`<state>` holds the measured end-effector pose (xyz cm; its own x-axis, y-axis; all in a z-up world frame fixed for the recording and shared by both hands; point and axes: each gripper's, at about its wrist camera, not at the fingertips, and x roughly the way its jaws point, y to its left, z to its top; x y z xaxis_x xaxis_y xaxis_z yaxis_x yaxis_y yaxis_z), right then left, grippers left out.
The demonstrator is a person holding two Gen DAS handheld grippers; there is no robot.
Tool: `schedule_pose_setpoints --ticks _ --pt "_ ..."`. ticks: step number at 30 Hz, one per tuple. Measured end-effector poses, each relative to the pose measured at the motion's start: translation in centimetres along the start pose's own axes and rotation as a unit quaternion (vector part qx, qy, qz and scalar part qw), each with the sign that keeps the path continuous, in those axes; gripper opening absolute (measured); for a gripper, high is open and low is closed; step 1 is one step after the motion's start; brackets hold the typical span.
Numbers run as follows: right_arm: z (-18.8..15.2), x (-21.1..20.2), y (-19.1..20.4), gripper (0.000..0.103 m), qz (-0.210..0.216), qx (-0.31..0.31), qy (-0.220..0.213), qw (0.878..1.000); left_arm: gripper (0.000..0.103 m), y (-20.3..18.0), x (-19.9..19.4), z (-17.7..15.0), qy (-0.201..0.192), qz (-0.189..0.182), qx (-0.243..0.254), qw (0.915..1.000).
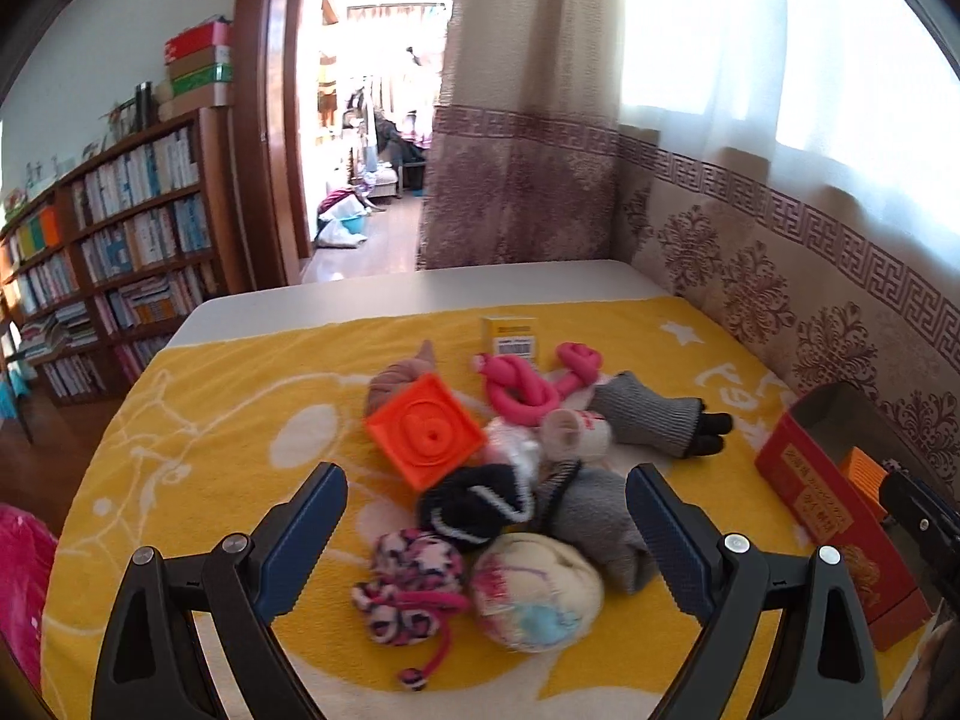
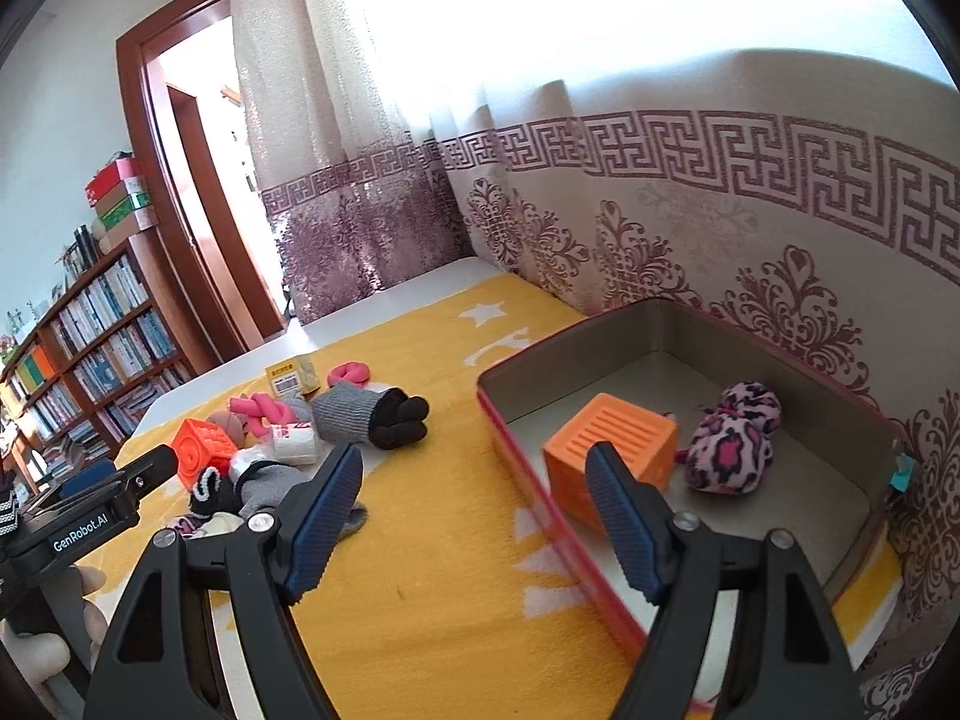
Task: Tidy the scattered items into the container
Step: 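Withdraw both open tools from the box back toward the pile, then grasp the leopard-print plush with pink strap using the left tool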
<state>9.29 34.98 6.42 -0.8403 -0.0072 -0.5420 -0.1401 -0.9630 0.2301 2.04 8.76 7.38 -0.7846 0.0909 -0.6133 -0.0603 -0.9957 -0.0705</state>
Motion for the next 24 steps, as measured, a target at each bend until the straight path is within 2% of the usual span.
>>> schedule_pose_setpoints --ticks 5,10,15,19,24 --pt "-1.1 1.4 3.2 0.080 0.027 -0.030 0.026 0.999 0.096 4.7 0.4 -1.1 0.008 0.033 -0.038 0.9987" --pt "-1.8 2.2 5.4 0.080 0.040 -0.057 0.038 0.997 0.096 7.2 0.9 -2.3 0.025 0.037 -0.061 0.9971" --pt "-1.8 3.5 6.4 0.080 0.056 -0.061 0.059 0.995 0.096 7.7 1.0 -2.6 0.028 0.029 -0.062 0.9973" --pt "-1.5 4.6 6.8 0.080 0.076 -0.055 0.081 0.992 0.096 7.5 1.9 -2.9 0.045 0.023 -0.059 0.9970" --pt "-0.7 5.7 7.6 0.080 0.086 -0.061 0.079 0.991 0.096 7.2 3.1 -3.4 0.069 0.008 -0.059 0.9959"
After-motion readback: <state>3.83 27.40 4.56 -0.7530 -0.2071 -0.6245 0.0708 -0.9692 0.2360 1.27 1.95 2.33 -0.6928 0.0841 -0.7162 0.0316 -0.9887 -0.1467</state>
